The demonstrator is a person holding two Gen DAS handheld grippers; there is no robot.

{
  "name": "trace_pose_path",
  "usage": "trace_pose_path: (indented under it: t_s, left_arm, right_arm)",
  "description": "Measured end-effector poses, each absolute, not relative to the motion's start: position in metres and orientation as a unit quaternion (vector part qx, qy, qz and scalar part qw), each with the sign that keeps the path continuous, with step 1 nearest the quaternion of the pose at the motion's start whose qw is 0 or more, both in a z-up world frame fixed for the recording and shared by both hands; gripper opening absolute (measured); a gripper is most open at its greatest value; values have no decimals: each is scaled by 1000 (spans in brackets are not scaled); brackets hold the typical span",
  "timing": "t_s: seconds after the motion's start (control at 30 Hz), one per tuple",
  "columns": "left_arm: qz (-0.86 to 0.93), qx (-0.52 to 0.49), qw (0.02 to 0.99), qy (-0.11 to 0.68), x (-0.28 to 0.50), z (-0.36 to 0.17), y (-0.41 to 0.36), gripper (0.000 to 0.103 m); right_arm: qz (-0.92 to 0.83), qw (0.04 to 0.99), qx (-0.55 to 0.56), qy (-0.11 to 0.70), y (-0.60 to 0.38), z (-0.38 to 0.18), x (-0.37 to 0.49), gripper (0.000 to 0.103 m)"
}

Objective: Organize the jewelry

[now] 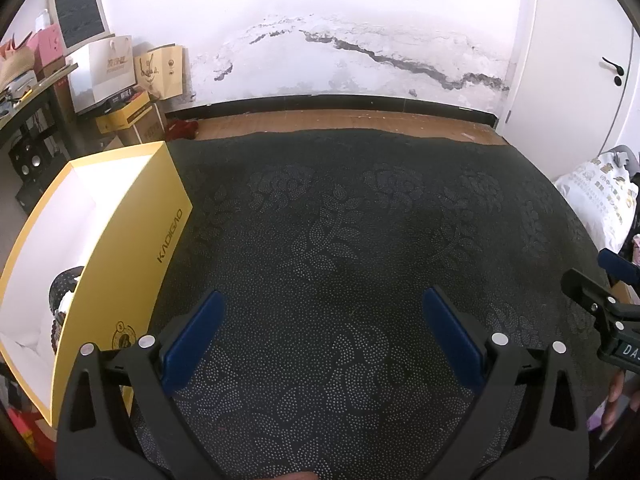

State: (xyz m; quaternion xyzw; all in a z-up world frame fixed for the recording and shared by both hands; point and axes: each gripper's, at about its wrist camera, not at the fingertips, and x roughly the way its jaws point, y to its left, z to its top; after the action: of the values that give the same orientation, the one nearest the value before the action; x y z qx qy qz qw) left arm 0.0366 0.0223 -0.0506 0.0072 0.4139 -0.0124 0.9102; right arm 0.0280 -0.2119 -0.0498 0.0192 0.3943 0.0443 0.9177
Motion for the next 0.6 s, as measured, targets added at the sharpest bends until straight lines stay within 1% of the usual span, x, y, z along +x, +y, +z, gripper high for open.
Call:
trace_pose_path:
  t_s: [0.6]
  left_arm:
    - [-8, 26, 912, 409, 34, -49, 17, 97]
  right_arm:
    - [45, 918, 19, 395, -214, -50, 29, 96]
